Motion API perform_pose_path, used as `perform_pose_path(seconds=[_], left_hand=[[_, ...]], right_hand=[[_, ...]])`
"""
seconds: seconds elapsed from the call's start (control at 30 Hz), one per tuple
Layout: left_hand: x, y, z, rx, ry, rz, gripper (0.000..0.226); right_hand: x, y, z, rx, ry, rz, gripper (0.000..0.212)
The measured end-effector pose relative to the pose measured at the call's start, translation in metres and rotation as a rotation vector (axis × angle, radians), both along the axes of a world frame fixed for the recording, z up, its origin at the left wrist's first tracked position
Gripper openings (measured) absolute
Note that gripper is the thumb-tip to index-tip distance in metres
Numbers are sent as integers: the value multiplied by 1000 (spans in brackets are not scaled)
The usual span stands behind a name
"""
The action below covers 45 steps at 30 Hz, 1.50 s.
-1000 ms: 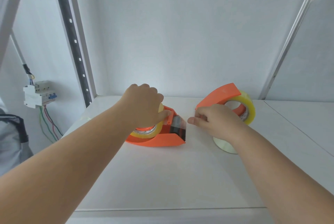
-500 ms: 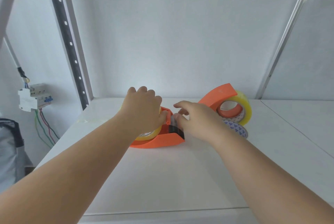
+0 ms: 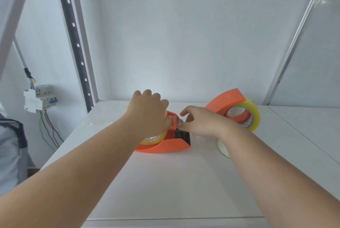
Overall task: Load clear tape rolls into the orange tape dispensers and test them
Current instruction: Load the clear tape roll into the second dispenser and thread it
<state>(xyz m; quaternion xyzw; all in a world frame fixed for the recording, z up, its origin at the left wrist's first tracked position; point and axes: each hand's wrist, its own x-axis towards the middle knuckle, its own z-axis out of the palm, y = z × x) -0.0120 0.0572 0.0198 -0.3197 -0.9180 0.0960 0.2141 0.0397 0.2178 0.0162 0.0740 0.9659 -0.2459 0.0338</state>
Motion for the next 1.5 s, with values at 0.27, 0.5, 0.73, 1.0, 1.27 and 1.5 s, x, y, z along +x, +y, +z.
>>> perform_pose_path(seconds=[0.27, 0.5, 0.73, 1.0, 1.27, 1.5], left_hand=[[1, -1, -2, 43, 14, -15, 46], [0, 2, -4, 45, 29, -11, 45], [0, 6, -6, 45, 50, -16, 43], [-1, 4, -2, 18, 30, -10, 42], [-3, 15, 15, -104, -53, 29, 22], [-10, 6, 4, -67, -15, -50, 19]], right_hand=[[-2, 1, 2, 22, -82, -11, 57], [-1, -2, 3, 20, -7, 22, 54], [-3, 1, 0, 39, -58, 16, 56], [-2, 5, 5, -62, -25, 8, 48], [-6, 6, 2, -153, -12, 56, 37], [-3, 9, -7, -96, 158, 30, 25]])
